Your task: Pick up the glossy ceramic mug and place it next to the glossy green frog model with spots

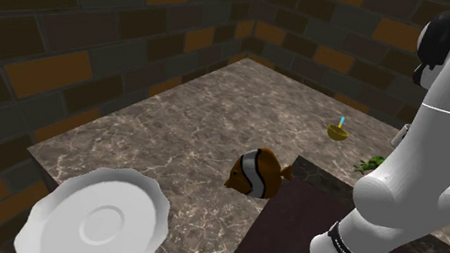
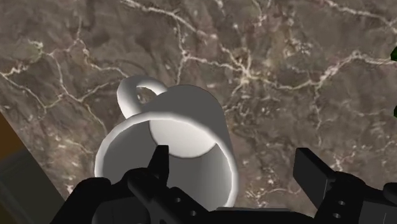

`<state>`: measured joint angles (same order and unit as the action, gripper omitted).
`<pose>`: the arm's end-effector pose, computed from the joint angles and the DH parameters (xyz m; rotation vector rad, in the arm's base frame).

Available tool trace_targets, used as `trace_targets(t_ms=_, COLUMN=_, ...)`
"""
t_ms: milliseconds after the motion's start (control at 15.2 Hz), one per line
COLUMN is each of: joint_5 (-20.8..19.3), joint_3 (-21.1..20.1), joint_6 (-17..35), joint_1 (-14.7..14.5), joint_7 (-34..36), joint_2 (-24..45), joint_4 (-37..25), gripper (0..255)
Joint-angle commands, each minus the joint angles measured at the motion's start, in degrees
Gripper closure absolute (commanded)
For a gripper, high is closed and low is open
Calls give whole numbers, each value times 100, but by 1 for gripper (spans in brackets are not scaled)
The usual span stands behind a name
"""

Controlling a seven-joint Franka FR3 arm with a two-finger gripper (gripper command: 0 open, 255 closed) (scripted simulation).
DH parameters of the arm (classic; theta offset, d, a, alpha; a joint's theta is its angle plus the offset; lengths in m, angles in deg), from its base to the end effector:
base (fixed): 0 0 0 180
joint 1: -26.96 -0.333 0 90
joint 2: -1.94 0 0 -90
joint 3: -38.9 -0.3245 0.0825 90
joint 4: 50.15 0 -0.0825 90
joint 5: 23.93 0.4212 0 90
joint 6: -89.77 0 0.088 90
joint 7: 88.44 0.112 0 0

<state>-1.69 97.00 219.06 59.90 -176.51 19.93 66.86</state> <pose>0.0178 -0.6172 0.3433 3.0413 -0.3969 0.0662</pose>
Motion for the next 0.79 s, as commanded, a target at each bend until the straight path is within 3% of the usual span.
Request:
trace_targets(t_ms=0, joint_5=0, joint_3=0, joint_6=0, joint_1=0, joint_7=0, joint_2=0, joint_4=0, gripper=0)
trace_targets(t_ms=264, joint_5=-686, joint_3=424, joint_6=-508, joint_1=-415, joint_7=450, joint_2=-583, joint_4=-214, gripper=0)
trace_targets(t_ms=726, joint_5=-688, joint_3=420, joint_6=-508, joint_1=-412, joint_7=451, joint_2=-585, joint_4=-214, gripper=0)
